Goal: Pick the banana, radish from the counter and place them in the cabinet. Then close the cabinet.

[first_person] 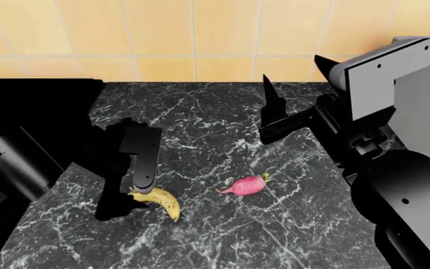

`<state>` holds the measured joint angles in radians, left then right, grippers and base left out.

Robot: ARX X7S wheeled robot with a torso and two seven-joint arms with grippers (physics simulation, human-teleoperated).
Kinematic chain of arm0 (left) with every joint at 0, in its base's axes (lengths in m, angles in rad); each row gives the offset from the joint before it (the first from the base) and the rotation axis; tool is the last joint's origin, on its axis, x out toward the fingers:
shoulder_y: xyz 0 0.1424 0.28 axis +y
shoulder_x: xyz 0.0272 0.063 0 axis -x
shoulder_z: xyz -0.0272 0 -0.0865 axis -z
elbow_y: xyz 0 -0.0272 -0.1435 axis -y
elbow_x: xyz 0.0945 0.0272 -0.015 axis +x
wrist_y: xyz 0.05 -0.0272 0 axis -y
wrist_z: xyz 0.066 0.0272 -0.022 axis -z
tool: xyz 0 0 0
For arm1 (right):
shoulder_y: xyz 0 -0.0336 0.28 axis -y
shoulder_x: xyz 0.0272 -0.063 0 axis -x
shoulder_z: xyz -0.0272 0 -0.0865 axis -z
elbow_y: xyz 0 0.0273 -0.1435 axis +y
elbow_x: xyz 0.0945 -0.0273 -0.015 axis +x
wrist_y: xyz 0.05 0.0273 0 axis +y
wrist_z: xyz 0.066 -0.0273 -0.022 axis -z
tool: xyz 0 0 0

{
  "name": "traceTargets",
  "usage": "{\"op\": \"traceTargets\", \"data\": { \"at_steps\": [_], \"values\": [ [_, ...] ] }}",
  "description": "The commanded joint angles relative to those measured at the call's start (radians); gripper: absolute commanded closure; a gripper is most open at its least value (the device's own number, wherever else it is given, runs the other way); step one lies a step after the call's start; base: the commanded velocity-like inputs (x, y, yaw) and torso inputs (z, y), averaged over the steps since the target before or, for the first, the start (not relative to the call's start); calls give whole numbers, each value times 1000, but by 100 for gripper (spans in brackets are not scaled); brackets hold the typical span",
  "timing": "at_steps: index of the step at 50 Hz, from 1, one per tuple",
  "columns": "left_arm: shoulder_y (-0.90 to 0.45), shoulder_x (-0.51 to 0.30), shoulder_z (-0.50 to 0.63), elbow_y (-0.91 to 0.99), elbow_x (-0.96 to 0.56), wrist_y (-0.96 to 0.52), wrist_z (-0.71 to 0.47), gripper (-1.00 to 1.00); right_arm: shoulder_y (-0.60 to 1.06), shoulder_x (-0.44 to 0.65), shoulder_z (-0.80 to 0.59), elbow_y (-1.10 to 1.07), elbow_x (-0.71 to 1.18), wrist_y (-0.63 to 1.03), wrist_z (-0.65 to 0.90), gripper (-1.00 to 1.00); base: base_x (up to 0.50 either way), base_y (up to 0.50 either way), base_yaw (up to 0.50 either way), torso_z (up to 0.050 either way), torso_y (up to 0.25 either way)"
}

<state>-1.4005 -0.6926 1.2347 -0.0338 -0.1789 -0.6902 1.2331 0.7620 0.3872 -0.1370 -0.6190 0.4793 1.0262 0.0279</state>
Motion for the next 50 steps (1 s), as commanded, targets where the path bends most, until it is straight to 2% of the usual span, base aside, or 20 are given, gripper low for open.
{"op": "traceTargets", "data": {
  "at_steps": [1,33,34,50],
  "values": [
    [25,-4,45,-6,26,24,33,-100,-36,4,-21,4,3,2,7,-100,0,0,0,0,0],
    [70,-18,130,-13,47,65,66,-100,-42,4,-31,25,5,-23,14,-100,0,0,0,0,-8],
    [69,-19,131,-10,47,65,67,100,-41,4,-30,23,6,-21,14,-100,0,0,0,0,-10],
    [68,-45,134,56,42,50,59,100,-35,6,-31,24,12,-18,20,-100,0,0,0,0,-9]
  ]
}}
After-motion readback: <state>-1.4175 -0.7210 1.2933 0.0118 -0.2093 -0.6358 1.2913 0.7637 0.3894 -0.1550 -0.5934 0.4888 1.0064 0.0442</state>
